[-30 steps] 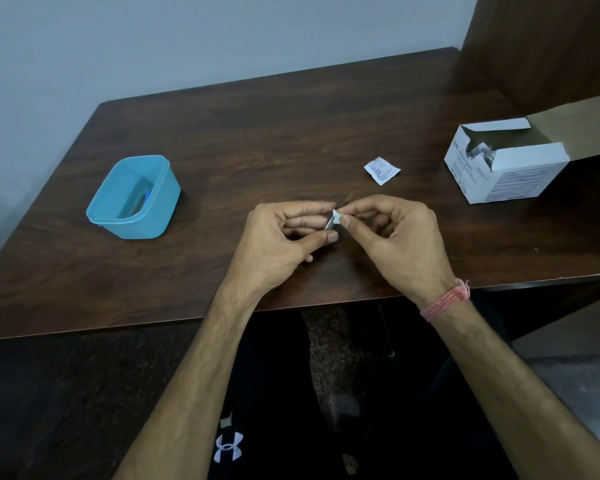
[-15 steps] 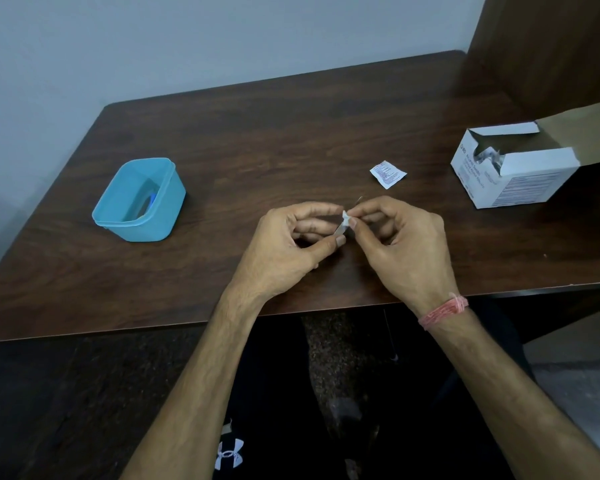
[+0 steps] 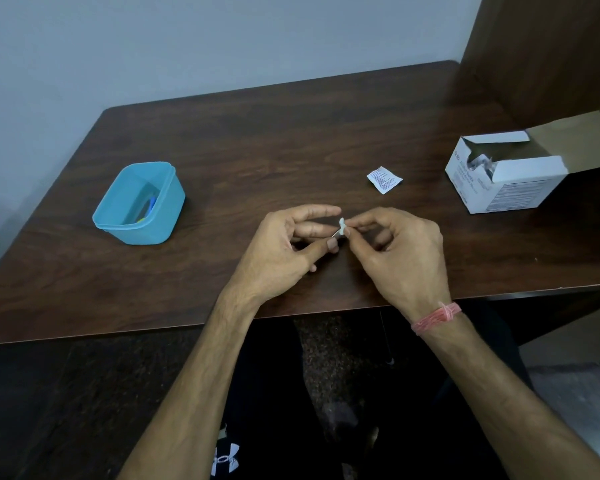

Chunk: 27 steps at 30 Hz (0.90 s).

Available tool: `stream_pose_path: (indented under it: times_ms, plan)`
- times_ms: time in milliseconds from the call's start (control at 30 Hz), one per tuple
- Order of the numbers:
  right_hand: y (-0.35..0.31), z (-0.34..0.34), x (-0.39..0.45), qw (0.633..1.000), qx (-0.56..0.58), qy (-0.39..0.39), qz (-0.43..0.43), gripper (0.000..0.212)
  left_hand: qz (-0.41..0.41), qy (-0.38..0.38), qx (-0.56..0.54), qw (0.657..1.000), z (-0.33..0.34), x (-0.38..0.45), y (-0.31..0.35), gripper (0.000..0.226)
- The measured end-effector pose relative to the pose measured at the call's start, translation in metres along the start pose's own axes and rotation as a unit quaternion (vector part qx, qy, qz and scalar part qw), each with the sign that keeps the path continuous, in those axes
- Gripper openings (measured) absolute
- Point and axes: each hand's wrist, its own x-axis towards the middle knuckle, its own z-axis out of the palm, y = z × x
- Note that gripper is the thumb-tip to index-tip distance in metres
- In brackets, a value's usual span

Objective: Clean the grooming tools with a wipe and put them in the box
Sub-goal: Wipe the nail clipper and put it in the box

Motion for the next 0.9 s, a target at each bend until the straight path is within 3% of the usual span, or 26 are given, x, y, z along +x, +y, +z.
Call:
stream_pose_path:
  times_ms: [233, 433, 633, 833, 900]
  plan:
    - [-0.0029, 0.0015, -0.0026, 0.998, -0.006, -0.040, -0.052, 0.007, 0.010, -0.033, -0.006, 0.999, -0.0044, -0.0001, -0.0014, 0.052]
    - [-0.0027, 0.0013, -0.0073, 0.999, -0.014, 0.019, -0.035, 0.010, 0.001, -0.014, -0.027, 1.000, -0.0026, 0.0011, -0.0036, 0.050]
    - [-0.0047, 0.0008, -0.0073, 0.998, -0.006, -0.026, -0.065, 0.011, 0.004, -0.004, -0.039, 0.999, -0.0031, 0.0007, -0.0018, 0.050]
    - [-0.0021, 0.0021, -0.0086, 0.998, -0.022, 0.052, -0.034, 0.008, -0.011, 0.003, -0.038, 0.999, -0.0003, 0.0012, -0.0013, 0.046]
    - [-0.0010, 0.0029, -0.0094, 0.998, -0.016, 0.036, -0.042, 0.008, -0.008, 0.005, -0.034, 0.999, 0.0000, 0.0006, -0.0020, 0.045]
